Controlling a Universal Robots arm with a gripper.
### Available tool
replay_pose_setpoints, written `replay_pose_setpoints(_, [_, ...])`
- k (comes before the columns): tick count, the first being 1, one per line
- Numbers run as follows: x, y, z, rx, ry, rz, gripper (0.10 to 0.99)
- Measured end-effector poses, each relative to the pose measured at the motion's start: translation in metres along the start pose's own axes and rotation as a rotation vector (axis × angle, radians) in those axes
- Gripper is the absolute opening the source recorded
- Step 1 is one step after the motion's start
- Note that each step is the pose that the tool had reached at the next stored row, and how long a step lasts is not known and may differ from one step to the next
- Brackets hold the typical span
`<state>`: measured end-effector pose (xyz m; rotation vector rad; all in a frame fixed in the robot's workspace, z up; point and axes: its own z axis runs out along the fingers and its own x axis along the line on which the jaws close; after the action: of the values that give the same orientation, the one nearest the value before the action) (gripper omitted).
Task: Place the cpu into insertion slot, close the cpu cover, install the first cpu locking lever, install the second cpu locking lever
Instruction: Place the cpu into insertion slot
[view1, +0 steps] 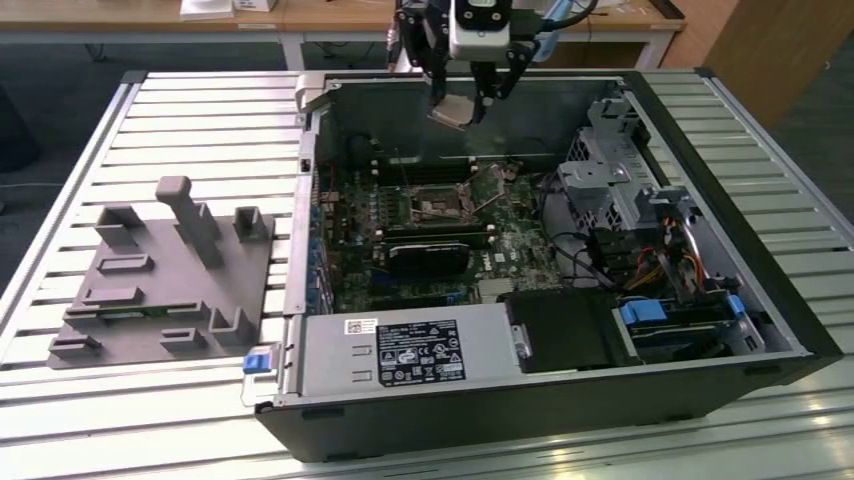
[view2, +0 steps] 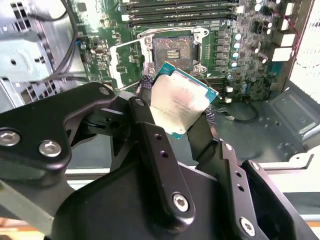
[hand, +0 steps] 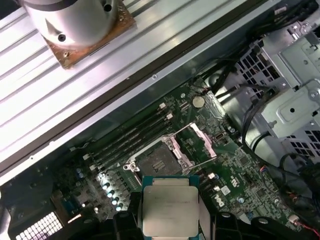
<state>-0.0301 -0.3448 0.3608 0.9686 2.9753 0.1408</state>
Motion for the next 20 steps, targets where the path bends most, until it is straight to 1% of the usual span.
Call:
replay_pose_setpoints(7, [0.0, -0.0001, 0.0013, -0.002, -0.0103, 0.113, 0.537])
replay_pose_setpoints(20, [0.0005, 0.0005, 0.0028, -0.002, -0.0232, 0.242, 0.537])
